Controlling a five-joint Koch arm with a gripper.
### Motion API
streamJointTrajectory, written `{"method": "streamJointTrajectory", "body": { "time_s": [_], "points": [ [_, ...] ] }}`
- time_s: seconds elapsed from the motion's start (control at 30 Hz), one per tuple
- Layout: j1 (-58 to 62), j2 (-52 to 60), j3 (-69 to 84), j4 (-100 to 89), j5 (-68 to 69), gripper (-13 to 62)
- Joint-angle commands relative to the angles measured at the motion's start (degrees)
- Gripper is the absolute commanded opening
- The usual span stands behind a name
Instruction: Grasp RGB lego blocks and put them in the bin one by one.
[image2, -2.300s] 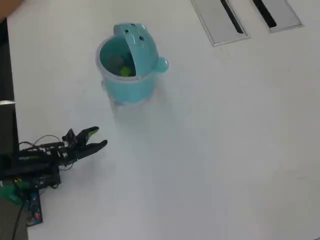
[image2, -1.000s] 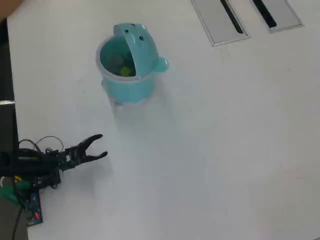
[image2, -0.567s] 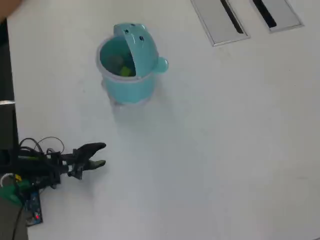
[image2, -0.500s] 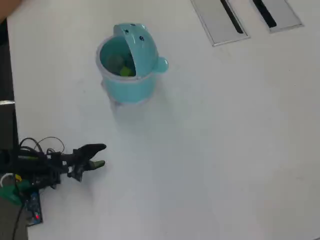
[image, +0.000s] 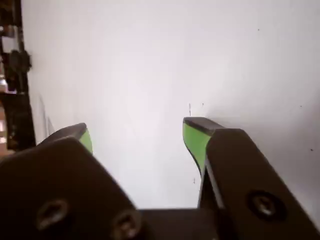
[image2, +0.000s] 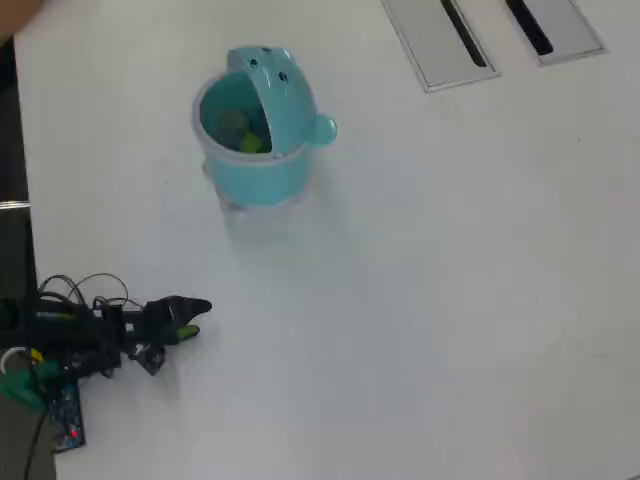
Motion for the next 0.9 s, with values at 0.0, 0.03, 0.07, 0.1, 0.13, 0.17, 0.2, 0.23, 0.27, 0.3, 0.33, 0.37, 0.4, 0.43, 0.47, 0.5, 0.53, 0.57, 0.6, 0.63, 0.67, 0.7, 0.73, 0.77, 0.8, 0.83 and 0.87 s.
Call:
{"method": "streamJointTrajectory", "body": {
  "time_s": [0.0, 0.03, 0.07, 0.1, 0.13, 0.17, 0.2, 0.23, 0.27, 0.3, 0.33, 0.37, 0.4, 0.43, 0.47, 0.5, 0.53, 0.57, 0.6, 0.63, 0.67, 0.7, 0.73, 0.77, 0.8, 0.83, 0.87],
  "points": [
    [-0.4, 3.6, 4.3, 0.9, 3.1, 34.1],
    [-0.7, 3.5, 4.3, 1.8, 3.1, 34.1],
    [-1.1, 3.6, 4.3, 3.1, 3.2, 34.1],
    [-1.2, 3.6, 4.3, 4.4, 3.3, 34.1],
    [-1.4, 3.6, 4.3, 6.1, 3.5, 34.1],
    [-1.5, 3.6, 4.3, 7.7, 3.5, 34.1],
    [-1.7, 3.7, 4.3, 8.6, 3.5, 34.0],
    [-1.8, 3.7, 4.3, 8.5, 3.6, 34.0],
    [-1.9, 3.8, 4.3, 8.5, 3.6, 34.1],
    [-2.2, 3.8, 4.3, 8.5, 3.6, 34.1],
    [-2.5, 3.8, 4.3, 8.5, 3.5, 34.1],
    [-3.1, 3.8, 4.3, 8.5, 3.4, 34.1],
    [-3.5, 3.7, 4.3, 8.4, 3.4, 34.1],
    [-3.5, 3.6, 4.3, 8.4, 3.5, 34.1],
    [-3.4, 3.6, 4.3, 8.3, 3.5, 34.1],
    [-3.5, 3.6, 4.3, 8.3, 3.5, 34.0],
    [-3.5, 3.6, 4.3, 8.3, 3.5, 34.1],
    [-3.5, 3.6, 4.3, 8.3, 3.5, 34.1],
    [-3.5, 3.6, 4.3, 8.3, 3.5, 34.1],
    [-3.5, 3.6, 4.3, 8.4, 3.5, 34.1],
    [-3.5, 3.6, 4.3, 8.3, 3.5, 34.1],
    [-3.5, 3.6, 4.3, 8.3, 3.5, 34.1],
    [-3.5, 3.6, 4.3, 8.3, 3.5, 34.1],
    [-3.5, 3.6, 4.3, 8.3, 3.5, 34.1],
    [-3.5, 3.6, 4.3, 8.3, 3.5, 34.1],
    [-3.5, 3.6, 4.3, 8.3, 3.5, 34.1],
    [-3.5, 3.6, 4.3, 8.3, 3.5, 34.1]
  ]
}}
